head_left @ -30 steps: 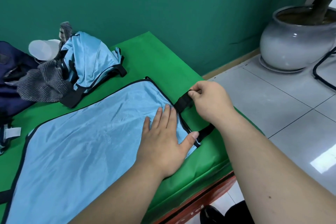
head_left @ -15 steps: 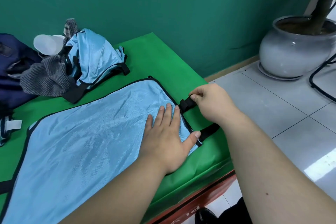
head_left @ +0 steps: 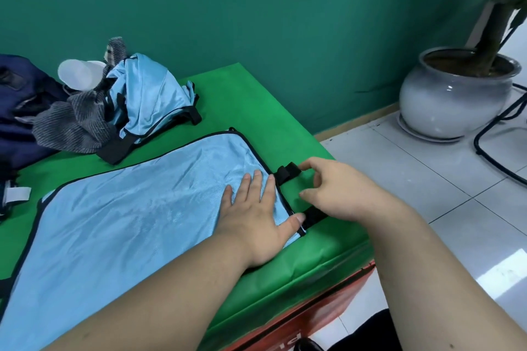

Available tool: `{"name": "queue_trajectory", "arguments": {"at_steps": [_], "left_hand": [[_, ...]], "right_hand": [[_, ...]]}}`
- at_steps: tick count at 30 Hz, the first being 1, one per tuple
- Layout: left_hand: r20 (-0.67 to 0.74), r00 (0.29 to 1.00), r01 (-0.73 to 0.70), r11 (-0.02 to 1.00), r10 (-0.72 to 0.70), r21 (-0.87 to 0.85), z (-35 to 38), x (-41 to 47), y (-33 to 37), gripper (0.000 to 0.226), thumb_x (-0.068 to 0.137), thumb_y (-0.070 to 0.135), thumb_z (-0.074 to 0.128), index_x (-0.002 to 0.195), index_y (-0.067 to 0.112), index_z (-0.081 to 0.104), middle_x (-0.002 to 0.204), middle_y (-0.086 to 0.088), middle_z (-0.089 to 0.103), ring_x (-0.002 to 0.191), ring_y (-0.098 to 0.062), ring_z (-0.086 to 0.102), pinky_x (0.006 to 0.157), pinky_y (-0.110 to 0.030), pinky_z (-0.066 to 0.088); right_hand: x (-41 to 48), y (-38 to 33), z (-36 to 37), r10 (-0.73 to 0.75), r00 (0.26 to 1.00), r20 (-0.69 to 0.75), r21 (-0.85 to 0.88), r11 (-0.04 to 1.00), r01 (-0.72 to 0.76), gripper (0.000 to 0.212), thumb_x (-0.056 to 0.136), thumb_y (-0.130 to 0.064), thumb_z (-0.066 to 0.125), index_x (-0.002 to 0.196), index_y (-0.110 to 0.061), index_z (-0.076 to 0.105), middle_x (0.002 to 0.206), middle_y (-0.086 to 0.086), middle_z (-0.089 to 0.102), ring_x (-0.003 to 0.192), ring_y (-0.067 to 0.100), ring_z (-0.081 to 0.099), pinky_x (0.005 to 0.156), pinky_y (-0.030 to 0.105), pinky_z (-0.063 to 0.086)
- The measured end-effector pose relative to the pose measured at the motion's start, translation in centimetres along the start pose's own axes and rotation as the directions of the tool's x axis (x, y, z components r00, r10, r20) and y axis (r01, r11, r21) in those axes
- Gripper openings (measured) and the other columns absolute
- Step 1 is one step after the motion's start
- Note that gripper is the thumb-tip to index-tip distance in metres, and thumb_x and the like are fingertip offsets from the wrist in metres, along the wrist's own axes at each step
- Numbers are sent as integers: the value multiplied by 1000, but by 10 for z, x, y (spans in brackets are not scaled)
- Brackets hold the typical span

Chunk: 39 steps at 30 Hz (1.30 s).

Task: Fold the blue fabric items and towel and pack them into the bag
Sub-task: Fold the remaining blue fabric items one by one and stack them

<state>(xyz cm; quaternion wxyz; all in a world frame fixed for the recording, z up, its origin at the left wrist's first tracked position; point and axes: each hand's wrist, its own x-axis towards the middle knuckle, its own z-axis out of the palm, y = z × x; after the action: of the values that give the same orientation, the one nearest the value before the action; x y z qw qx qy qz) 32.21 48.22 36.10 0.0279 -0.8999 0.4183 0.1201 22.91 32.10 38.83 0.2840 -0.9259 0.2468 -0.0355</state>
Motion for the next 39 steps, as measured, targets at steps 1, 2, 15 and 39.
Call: {"name": "queue_trajectory", "arguments": {"at_steps": [1, 2, 15, 39], "left_hand": [[0, 1000, 1, 1000, -1, -10, 0, 0, 0, 94, 85, 82, 14, 156, 28, -16, 162, 2, -26, 148, -15, -26, 121, -48, -12], [-1, 1000, 2, 1000, -2, -18, 0, 0, -1, 95, 84, 83, 15, 156, 28, -15, 162, 3, -26, 148, -15, -26, 121, -48, -12], [60, 998, 21, 999, -23, 36, -12, -6, 8, 98, 86, 81, 15, 155, 21, -18, 162, 0, -27, 149, -18, -24, 121, -49, -9], [-529, 843, -51, 965, -96, -256, 62, -281, -218, 46, 77, 54, 57, 115, 33, 69, 120, 17, 56, 121, -7, 47, 103, -34, 36]], "right_hand": [[-2, 2, -2, -7, 999, 36, -8, 1000, 8, 52, 81, -21, 62, 131, -33, 53, 82, -9, 64, 74, 9, 58, 58, 27, 41], [-4, 4, -4, -20, 998, 55, -6, 1000, 21, 55, 80, -15, 59, 131, -34, 52, 78, -8, 67, 72, 8, 61, 58, 29, 46], [-33, 13, 28, 55, 949, -310, 313, 949, 47, 30, 89, -23, 66, 118, -32, 66, 108, -22, 52, 91, -7, 53, 81, 22, 41], [-114, -48, 58, -312, 924, -222, -65, 950, 305, 41, 74, -6, 69, 111, -24, 71, 109, -13, 57, 123, 13, 44, 109, 35, 33]]}}
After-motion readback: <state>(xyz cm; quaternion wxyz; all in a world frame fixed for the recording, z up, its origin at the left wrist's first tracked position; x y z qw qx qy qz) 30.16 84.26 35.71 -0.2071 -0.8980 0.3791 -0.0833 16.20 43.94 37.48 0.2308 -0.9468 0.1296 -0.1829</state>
